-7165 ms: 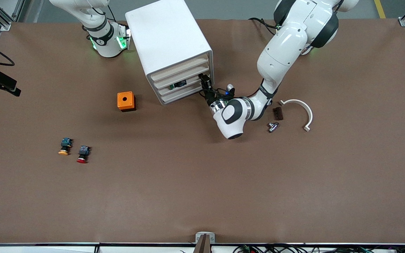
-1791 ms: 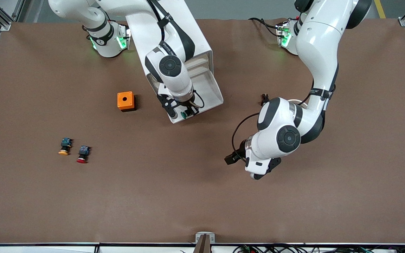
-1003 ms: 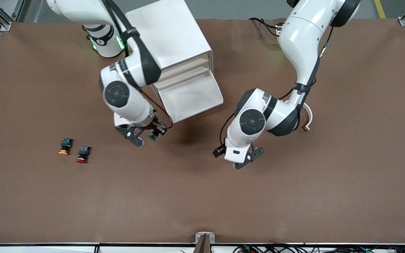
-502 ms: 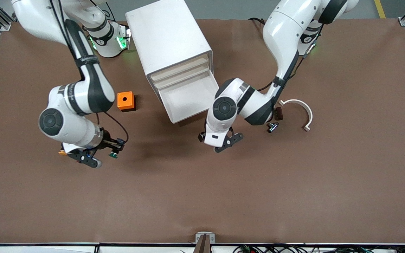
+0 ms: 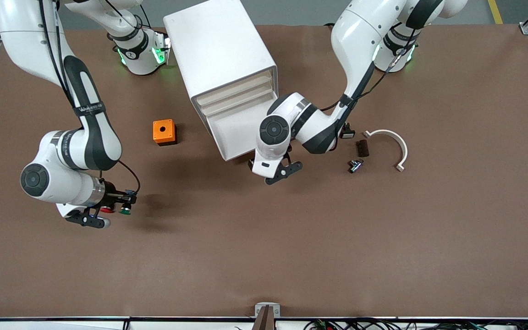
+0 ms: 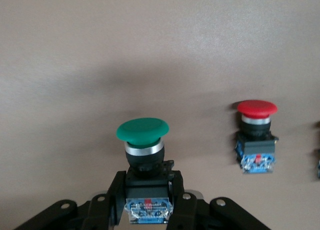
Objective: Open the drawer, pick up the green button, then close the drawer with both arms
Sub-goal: 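Carry the green button with the right gripper beside the red button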
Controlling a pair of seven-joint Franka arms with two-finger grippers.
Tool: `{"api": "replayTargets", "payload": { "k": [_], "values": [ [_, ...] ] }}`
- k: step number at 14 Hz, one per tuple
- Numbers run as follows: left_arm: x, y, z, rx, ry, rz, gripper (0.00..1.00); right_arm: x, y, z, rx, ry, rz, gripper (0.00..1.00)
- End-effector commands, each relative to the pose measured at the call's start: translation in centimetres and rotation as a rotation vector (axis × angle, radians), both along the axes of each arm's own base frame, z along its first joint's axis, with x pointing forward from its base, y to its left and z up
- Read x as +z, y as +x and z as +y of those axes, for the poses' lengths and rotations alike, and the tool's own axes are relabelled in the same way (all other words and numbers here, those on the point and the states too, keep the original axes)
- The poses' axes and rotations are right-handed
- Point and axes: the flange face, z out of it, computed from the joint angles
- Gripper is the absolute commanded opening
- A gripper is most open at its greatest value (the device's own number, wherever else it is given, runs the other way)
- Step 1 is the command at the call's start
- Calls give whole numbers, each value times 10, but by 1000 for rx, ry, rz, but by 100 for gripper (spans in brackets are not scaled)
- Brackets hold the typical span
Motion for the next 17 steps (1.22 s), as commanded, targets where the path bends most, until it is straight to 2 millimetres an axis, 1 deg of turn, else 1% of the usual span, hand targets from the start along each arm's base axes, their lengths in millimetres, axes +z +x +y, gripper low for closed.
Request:
{"api": "replayTargets", "payload": {
  "k": [1, 2, 5, 7, 10, 11, 12, 13, 14, 15, 16, 17],
  "values": [
    [1, -16, -5, -36, 9, 0, 100, -22, 5, 2, 63, 10, -24, 0],
    [0, -20, -7, -42, 7, 6, 100, -33, 5, -4, 55, 8, -20, 0],
    [-1, -39, -24, -67, -10, 28, 100, -48, 2, -7, 51, 7, -3, 0],
    [2, -52, -34, -87, -26, 46, 100, -51, 1, -13, 52, 7, -1, 0],
    [2, -61, -41, -80, -33, 60, 100, -54, 1, -16, 45, 10, 5, 0],
    [2, -70, -48, -88, -43, 75, 100, -54, 1, -16, 42, 11, 5, 22],
    [2, -75, -52, -94, -48, 82, 100, -54, 1, -16, 39, 12, 7, 55],
    [-1, -77, -53, -95, -48, 88, 100, -53, 1, -16, 39, 12, 5, 98],
    [-2, -82, -55, -102, -49, 95, 100, -53, 1, -17, 36, 13, 4, 100],
    [-6, -91, -59, -113, -48, 110, 100, -50, 2, -25, 21, 17, -1, 100],
    [-6, -97, -61, -121, -51, 118, 100, -42, 4, -30, 13, 20, -10, 100],
    [-7, -100, -63, -115, -59, 133, 100, -29, 6, -34, 10, 22, -27, 100]
  ]
}}
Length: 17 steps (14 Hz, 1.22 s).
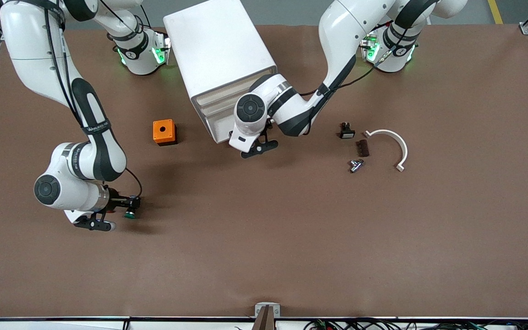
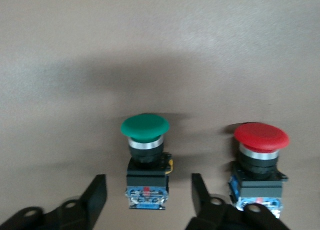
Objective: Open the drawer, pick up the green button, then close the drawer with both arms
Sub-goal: 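Carry the green button with the right gripper beside the red button, then open the right gripper to release the green button and lift away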
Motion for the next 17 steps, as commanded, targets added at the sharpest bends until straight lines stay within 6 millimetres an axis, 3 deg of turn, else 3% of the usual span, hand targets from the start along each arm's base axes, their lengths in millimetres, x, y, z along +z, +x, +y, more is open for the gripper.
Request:
{"api": "replayTargets", "payload": {
  "k": [1, 3, 8, 12, 17],
  "values": [
    [1, -14, -6, 23, -13, 41, 100, 37, 5, -12, -12, 31, -42, 100],
    [1, -17, -8, 45, -30, 74, 100, 62, 4, -16, -9, 32, -54, 100],
    [-15, -24, -10, 111, -70, 188, 100, 141, -6, -52, 48, 24, -89, 100],
    [-21, -27, -12, 134, -82, 228, 100, 251, -37, -63, 109, -94, -118, 100],
    [-20, -24, -10, 137, -85, 227, 100, 342, -82, -66, 97, -85, -144, 100]
  ]
}}
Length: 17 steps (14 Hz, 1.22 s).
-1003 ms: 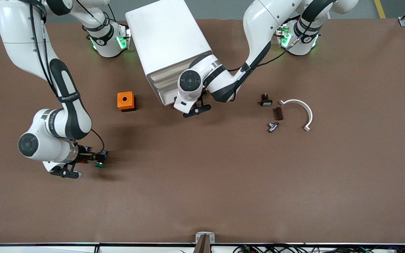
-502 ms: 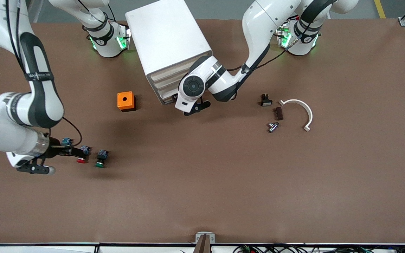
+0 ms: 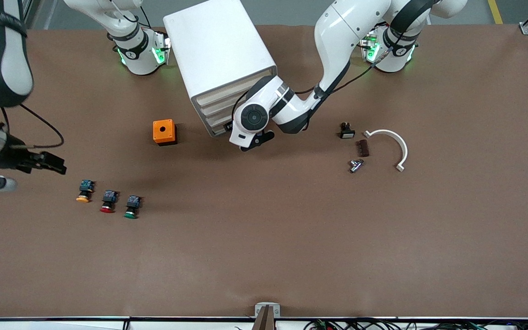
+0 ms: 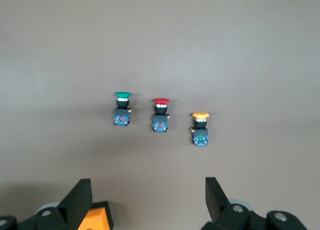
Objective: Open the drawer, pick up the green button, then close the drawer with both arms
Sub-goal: 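Open the right gripper to release the green button and lift away, then push the drawer closed into the cabinet with the left gripper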
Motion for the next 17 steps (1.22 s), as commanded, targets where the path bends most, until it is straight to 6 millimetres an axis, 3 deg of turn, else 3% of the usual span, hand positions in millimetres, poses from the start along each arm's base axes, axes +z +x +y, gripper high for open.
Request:
{"api": "replayTargets", "payload": {
  "k": [1, 3, 5, 8, 9, 11, 14, 17],
  "values": [
    [5, 1, 0, 12, -19, 10, 100, 42, -33, -11, -10, -8, -15, 100],
    [4, 0, -1, 16, -24, 19, 100, 73, -50, -13, -8, -5, -35, 100],
    [5, 0, -2, 41, -40, 50, 100, 87, -61, -13, -8, -2, -24, 100],
    [5, 1, -1, 46, -39, 52, 100, 144, -75, -8, 0, -4, -52, 100],
    [3, 2, 1, 46, -37, 51, 100, 155, -76, -6, 5, -5, -55, 100],
    [6, 15, 9, 47, -41, 33, 100, 153, -76, -5, 6, -10, -44, 100],
    [18, 50, 31, 103, -48, 10, 100, 156, -76, -7, 3, -36, -48, 100],
    [55, 100, 66, 158, -65, -65, 100, 142, -65, -5, -2, -34, -34, 100]
  ]
}}
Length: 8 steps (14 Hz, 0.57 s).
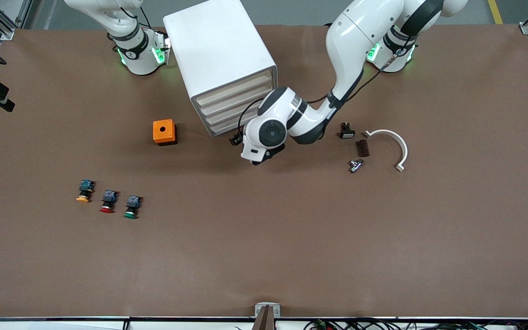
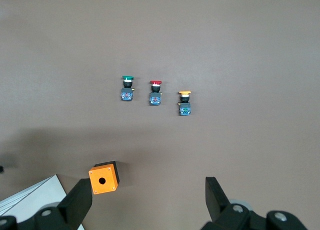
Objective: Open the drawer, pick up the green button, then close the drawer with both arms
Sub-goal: 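Push the drawer closed into the cabinet with the left gripper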
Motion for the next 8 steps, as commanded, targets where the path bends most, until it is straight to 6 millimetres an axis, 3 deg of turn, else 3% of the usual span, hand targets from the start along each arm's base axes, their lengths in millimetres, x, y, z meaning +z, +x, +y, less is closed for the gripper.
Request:
{"api": "replayTargets", "payload": {
  "k": [1, 2, 4, 6, 8],
  "values": [
    [51, 31, 22, 12, -12, -100, 100, -2, 10, 2, 2, -14, -1, 100],
    [66, 39, 29, 1, 3, -152, 100, -2, 9, 2, 11, -13, -1, 100],
    [104, 67, 63, 17, 24, -222, 100, -3, 10, 10, 24, -14, 4, 100],
    [149, 83, 95, 12, 30, -255, 100, -6, 9, 9, 26, -13, 16, 100],
    [182, 90, 130, -48, 50, -249, 100, -4, 9, 8, 24, -13, 13, 100]
  ]
}}
